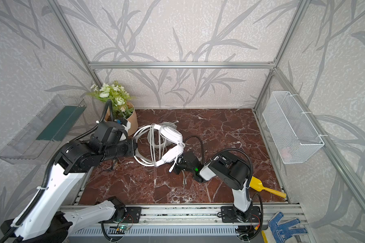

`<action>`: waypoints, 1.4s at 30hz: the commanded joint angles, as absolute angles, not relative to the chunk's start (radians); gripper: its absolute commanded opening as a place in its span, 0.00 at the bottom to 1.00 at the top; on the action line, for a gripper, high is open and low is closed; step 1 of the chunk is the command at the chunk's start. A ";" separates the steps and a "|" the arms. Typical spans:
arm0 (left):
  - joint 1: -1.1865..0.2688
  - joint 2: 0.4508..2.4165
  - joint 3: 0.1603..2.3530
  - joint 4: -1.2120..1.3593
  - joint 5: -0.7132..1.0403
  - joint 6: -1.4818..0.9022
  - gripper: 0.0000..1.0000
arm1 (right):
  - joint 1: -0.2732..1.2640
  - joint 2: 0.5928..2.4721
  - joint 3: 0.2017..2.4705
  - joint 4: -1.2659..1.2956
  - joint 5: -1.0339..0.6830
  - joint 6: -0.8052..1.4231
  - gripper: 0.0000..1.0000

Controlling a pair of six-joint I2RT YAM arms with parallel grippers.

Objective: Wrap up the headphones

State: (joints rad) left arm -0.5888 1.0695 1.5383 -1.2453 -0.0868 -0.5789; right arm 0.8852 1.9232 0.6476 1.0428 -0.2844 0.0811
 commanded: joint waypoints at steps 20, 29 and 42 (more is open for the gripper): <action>-0.585 1.007 1.655 -1.197 -0.127 -0.641 0.00 | 0.874 1.998 0.600 1.114 -0.166 0.173 0.00; -0.585 0.998 1.634 -1.173 -0.165 -0.650 0.00 | 0.926 1.952 0.594 1.075 -0.159 0.152 0.00; -0.571 1.039 1.614 -1.147 -0.240 -0.657 0.00 | 1.093 1.792 0.609 0.870 -0.052 0.029 0.00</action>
